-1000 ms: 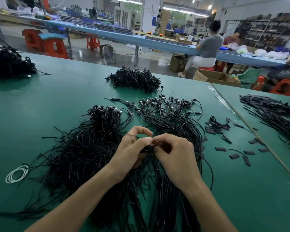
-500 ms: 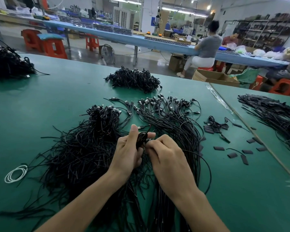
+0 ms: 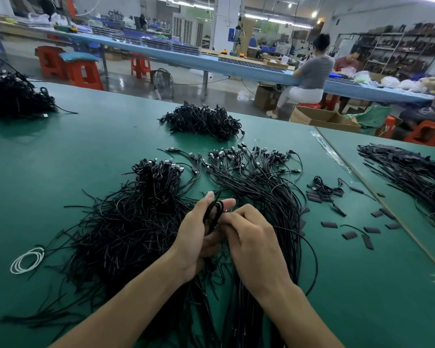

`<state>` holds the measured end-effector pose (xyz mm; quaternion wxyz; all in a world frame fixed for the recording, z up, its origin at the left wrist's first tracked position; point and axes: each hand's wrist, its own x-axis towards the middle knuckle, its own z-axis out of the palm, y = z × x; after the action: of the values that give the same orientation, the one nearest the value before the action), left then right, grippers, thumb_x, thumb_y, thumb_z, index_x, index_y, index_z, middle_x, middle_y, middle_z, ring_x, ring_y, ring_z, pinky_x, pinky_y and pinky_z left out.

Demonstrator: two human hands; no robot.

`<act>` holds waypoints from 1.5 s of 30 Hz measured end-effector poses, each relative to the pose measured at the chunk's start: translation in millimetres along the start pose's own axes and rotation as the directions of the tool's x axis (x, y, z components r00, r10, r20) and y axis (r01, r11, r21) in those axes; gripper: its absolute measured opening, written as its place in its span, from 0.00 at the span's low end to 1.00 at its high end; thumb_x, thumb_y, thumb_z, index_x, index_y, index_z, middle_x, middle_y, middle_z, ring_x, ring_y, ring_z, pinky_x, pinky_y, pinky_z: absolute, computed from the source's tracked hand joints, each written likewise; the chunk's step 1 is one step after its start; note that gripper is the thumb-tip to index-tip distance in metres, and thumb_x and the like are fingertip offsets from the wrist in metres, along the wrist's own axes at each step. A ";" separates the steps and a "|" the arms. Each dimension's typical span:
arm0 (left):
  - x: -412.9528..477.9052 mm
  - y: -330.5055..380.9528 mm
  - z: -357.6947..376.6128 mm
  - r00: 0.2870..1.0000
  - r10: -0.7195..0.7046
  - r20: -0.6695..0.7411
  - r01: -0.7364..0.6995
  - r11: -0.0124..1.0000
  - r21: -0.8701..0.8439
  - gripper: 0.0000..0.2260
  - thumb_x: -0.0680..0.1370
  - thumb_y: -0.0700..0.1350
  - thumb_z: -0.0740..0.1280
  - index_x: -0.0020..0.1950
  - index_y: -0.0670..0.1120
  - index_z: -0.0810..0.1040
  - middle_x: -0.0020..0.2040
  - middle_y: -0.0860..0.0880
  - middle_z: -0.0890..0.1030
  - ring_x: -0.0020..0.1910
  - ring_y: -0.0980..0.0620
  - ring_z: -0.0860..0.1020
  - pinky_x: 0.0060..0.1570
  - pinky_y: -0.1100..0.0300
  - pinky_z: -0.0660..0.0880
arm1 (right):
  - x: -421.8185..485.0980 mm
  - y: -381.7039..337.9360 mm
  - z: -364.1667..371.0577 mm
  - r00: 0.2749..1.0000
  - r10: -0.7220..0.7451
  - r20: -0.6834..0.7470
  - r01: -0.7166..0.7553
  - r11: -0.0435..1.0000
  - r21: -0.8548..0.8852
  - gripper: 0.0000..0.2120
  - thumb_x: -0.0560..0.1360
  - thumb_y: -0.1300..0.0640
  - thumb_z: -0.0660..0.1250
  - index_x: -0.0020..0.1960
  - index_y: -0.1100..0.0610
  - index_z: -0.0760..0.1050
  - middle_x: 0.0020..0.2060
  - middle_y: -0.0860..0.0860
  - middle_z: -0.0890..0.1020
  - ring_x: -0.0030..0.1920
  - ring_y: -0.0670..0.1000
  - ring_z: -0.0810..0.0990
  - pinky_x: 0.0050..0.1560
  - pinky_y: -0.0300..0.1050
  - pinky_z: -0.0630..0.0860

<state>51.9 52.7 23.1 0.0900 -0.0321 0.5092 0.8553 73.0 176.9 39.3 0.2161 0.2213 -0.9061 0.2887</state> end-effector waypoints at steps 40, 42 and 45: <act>-2.3 -2.1 -31.5 0.739 -0.573 0.355 0.218 0.701 0.679 0.13 0.73 0.34 0.70 0.37 0.48 0.69 0.29 0.53 0.66 0.24 0.60 0.62 0.20 0.69 0.58 | 2.1 4.4 -20.5 0.836 -0.299 0.461 0.371 0.926 -0.072 0.06 0.71 0.62 0.74 0.45 0.53 0.83 0.43 0.48 0.82 0.43 0.50 0.78 0.46 0.43 0.75; -2.5 -2.2 -30.2 0.751 -0.569 0.334 0.205 0.682 0.702 0.14 0.70 0.36 0.71 0.34 0.50 0.70 0.28 0.54 0.66 0.25 0.59 0.63 0.21 0.68 0.58 | 2.3 6.0 -19.5 0.821 -0.306 0.482 0.397 0.913 -0.095 0.07 0.71 0.62 0.72 0.47 0.53 0.82 0.43 0.48 0.81 0.43 0.50 0.78 0.47 0.43 0.73; -3.1 -2.1 -26.4 0.766 -0.555 0.325 0.191 0.679 0.709 0.10 0.70 0.36 0.72 0.37 0.46 0.71 0.28 0.53 0.66 0.25 0.58 0.63 0.22 0.67 0.59 | 2.7 7.1 -17.9 0.815 -0.294 0.500 0.408 0.903 -0.134 0.06 0.74 0.60 0.68 0.51 0.53 0.79 0.44 0.49 0.80 0.46 0.51 0.77 0.51 0.44 0.72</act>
<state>54.4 30.2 9.1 0.4081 0.1234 0.7056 0.5660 71.8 192.5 50.8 0.0653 0.4214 -0.9016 0.0722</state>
